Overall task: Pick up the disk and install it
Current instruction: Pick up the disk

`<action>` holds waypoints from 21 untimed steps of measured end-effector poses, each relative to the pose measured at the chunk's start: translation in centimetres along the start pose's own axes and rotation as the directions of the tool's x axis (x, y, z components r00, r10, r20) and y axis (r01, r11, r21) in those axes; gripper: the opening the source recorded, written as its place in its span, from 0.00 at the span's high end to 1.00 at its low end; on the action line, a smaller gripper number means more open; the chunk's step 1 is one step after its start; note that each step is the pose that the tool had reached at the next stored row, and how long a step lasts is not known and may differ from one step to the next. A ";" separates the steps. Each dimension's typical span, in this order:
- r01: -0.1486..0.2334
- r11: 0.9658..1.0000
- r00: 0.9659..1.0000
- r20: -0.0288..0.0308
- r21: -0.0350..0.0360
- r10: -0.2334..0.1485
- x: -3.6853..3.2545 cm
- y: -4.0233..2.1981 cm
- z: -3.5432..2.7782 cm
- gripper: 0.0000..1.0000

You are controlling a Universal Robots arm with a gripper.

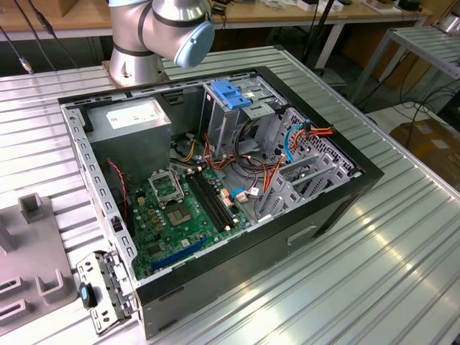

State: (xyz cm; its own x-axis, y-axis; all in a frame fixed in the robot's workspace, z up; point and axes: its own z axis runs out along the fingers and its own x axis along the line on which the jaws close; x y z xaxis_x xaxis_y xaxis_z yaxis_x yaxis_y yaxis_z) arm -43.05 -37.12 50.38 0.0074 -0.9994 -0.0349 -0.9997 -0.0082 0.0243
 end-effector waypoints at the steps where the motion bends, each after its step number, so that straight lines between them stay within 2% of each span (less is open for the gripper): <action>1: 0.000 1.000 1.000 0.000 0.000 0.000 0.00 -0.08 0.00 0.63; 9: 0.000 1.000 1.000 0.000 0.000 0.000 0.02 -0.82 -0.02 0.63; 13: 0.000 1.000 1.000 0.000 0.000 0.000 0.04 -1.59 -0.04 0.63; 21: 0.000 1.000 1.000 0.000 0.000 0.000 0.06 -2.33 -0.07 0.63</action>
State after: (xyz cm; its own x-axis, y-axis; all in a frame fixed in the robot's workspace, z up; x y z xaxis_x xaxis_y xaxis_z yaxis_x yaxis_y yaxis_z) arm -40.72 -37.17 50.39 0.0074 -0.9994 -0.0349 -0.9997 -0.0082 0.0244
